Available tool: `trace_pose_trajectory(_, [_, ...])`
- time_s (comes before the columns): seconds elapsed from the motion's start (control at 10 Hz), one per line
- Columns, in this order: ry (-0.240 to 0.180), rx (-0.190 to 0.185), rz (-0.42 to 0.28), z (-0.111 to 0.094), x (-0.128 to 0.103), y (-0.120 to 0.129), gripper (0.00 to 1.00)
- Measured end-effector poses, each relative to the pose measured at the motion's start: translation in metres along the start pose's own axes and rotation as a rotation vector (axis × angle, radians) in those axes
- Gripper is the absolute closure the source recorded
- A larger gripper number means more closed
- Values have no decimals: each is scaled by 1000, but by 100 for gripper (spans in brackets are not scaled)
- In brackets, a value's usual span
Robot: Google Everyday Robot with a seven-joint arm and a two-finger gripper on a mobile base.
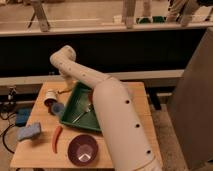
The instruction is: Place banana in plastic cup
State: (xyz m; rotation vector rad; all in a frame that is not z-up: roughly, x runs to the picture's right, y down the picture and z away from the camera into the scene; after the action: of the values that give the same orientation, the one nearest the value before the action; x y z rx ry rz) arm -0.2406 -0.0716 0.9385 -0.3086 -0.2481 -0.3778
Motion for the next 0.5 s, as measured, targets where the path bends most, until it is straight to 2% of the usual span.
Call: trace_pose_trajectory(0.5, [-31, 19, 49, 12, 3, -12, 20])
